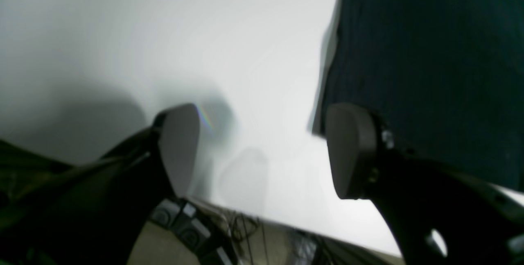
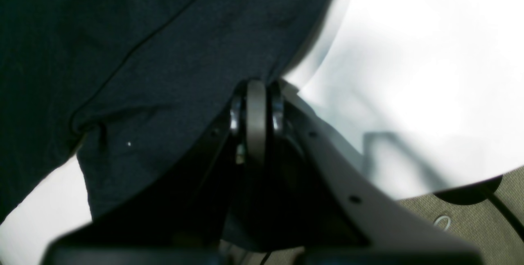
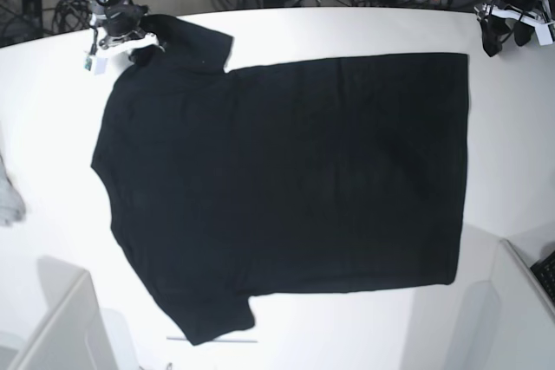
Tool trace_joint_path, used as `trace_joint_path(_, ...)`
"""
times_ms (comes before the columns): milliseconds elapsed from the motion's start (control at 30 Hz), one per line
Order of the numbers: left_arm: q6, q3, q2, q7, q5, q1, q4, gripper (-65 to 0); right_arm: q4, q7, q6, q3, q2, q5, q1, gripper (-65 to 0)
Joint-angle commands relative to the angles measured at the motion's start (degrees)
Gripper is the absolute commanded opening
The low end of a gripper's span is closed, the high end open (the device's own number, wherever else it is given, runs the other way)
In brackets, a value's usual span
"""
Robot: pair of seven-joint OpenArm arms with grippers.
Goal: Fold the T-shirt properly
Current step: 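Lower both grippers onto the shirt's shoulder corners and grasp them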
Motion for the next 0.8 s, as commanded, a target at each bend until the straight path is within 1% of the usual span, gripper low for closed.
trace_joint_path(0,-0.2,0.6,-0.8,-1.1,-0.8,0.2,0.1,-19.4,-0.2,-3.1,-0.5,-0.1,0.0,-0.6,-0.9,-65.0)
trace_joint_path(467,0.1,11.5,-0.9,-1.0,-0.8,-6.0,-5.5,-19.4,-0.2,-3.2,-0.5,-0.1,0.0,-0.6,-0.9,-65.0)
trace_joint_path(733,0.1,15.5,-0.9,-1.0,-0.8,-8.6,-8.8,-19.7,-0.2,-3.2,-0.5,-0.1,0.0,-0.6,-0.9,-65.0)
trace_joint_path(767,0.2,15.8,-0.9,-1.0,-0.8,-8.6,-9.0,-21.2,-0.2,-3.2,-0.5,-0.1,0.0,-0.6,-0.9,-65.0)
